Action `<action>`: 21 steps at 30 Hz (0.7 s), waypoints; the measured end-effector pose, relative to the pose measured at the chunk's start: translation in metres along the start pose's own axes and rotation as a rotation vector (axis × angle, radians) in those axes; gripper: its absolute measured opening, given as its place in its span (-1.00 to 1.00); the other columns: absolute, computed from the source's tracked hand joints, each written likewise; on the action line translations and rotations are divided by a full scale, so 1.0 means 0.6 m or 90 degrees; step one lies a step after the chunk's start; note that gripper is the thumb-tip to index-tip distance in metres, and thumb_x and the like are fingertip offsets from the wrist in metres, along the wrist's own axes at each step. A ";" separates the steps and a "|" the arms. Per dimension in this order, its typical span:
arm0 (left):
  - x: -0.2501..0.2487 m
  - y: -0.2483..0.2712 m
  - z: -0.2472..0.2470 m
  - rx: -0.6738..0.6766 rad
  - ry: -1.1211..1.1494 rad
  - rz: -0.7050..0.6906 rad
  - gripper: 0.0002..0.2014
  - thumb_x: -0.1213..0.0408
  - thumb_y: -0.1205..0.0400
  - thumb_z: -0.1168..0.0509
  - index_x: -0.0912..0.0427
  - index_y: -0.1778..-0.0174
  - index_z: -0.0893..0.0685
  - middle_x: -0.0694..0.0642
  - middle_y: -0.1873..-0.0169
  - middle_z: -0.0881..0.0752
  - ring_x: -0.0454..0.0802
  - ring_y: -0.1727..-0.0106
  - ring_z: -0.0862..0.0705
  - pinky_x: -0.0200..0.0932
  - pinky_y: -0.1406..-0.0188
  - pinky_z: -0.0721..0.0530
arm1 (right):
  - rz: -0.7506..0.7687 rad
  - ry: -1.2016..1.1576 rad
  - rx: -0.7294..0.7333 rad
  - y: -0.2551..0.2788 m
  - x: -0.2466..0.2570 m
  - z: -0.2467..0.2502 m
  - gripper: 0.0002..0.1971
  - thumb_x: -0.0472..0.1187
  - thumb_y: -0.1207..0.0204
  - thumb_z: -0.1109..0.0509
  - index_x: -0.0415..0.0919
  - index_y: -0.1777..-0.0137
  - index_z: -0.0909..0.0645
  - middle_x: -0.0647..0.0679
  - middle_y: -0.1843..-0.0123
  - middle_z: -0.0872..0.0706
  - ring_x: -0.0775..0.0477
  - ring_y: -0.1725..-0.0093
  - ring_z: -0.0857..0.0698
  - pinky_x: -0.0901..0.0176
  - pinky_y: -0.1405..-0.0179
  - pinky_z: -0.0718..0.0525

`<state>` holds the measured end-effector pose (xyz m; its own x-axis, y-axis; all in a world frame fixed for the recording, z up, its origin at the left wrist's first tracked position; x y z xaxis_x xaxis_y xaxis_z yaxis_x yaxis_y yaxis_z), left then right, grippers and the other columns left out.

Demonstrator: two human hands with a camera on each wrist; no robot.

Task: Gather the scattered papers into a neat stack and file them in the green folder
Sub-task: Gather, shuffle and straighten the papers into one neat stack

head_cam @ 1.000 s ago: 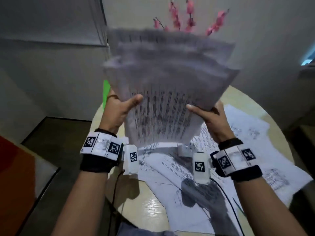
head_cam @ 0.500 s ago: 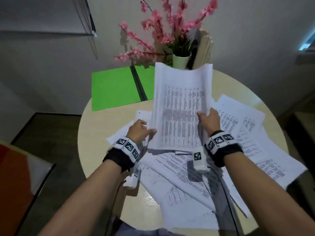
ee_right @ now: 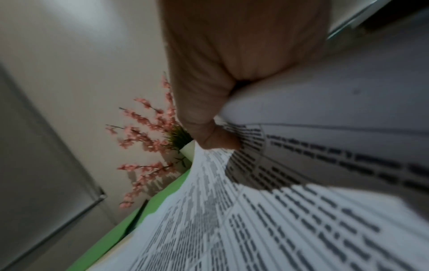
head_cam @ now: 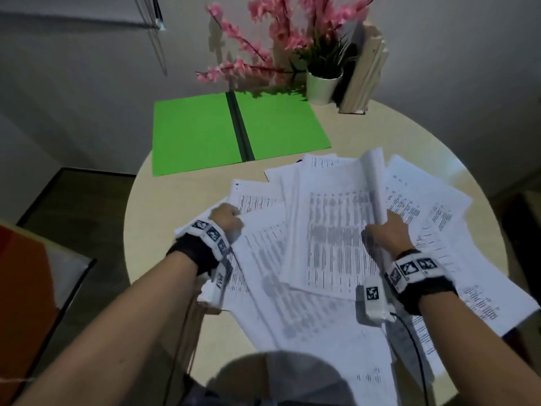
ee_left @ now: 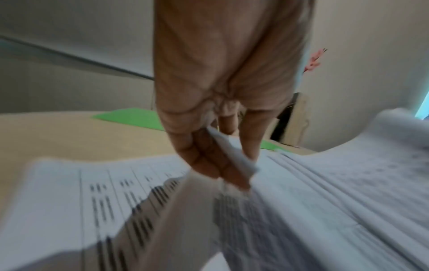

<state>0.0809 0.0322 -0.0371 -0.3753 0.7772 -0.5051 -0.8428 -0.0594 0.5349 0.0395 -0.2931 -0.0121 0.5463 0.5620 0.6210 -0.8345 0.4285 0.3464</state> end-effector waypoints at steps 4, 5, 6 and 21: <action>0.002 -0.042 0.057 -0.141 0.236 0.003 -0.65 0.39 -0.62 -0.19 0.27 -0.35 -0.55 0.27 -0.45 -0.51 0.25 -0.40 -0.53 -0.05 -0.31 -0.53 | 0.041 -0.102 0.076 0.065 0.013 -0.038 -0.80 -0.48 -0.43 -0.25 -0.30 -0.03 -0.47 -0.09 0.37 -0.57 -0.03 0.49 -0.56 0.28 0.64 -0.58; -0.003 -0.041 0.059 -0.149 0.302 0.005 -0.61 0.33 -0.64 -0.18 0.23 -0.42 -0.46 0.29 -0.50 -0.44 0.26 -0.44 -0.50 0.01 -0.39 -0.50 | 0.051 -0.111 0.096 0.078 0.018 -0.055 -0.74 -0.49 -0.43 -0.24 -0.26 -0.08 -0.44 -0.09 0.34 -0.56 -0.01 0.49 -0.54 0.29 0.66 -0.57; -0.004 -0.039 0.057 -0.155 0.344 0.016 -0.53 0.23 -0.66 -0.19 0.20 -0.50 -0.33 0.29 -0.55 -0.34 0.27 -0.49 -0.43 0.09 -0.45 -0.43 | 0.054 -0.116 0.116 0.085 0.020 -0.073 -0.67 -0.50 -0.40 -0.25 -0.21 -0.12 -0.41 -0.12 0.30 -0.56 -0.02 0.50 -0.54 0.31 0.68 -0.56; 0.113 0.113 -0.032 -0.150 0.300 0.274 -0.54 0.38 -0.56 -0.33 0.51 -0.34 -0.45 0.40 -0.35 -0.56 0.32 -0.32 -0.59 0.02 -0.22 -0.61 | 0.091 0.219 0.170 0.137 0.076 -0.250 -0.32 0.18 -0.43 -0.26 -0.25 -0.42 -0.31 -0.18 -0.45 -0.32 -0.23 -0.43 -0.30 -0.16 -0.34 -0.31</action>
<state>-0.0091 0.0687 -0.0477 -0.7793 0.3005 -0.5499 -0.6219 -0.4793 0.6193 0.0063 -0.1261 -0.0611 0.3787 0.8236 0.4223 -0.8679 0.1575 0.4712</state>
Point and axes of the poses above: each hand's wrist, its own y-axis away from the middle knuckle, its own z-axis out of the back of the hand, x = y × z, the point moved 4 cm from there along -y, towards the middle knuckle
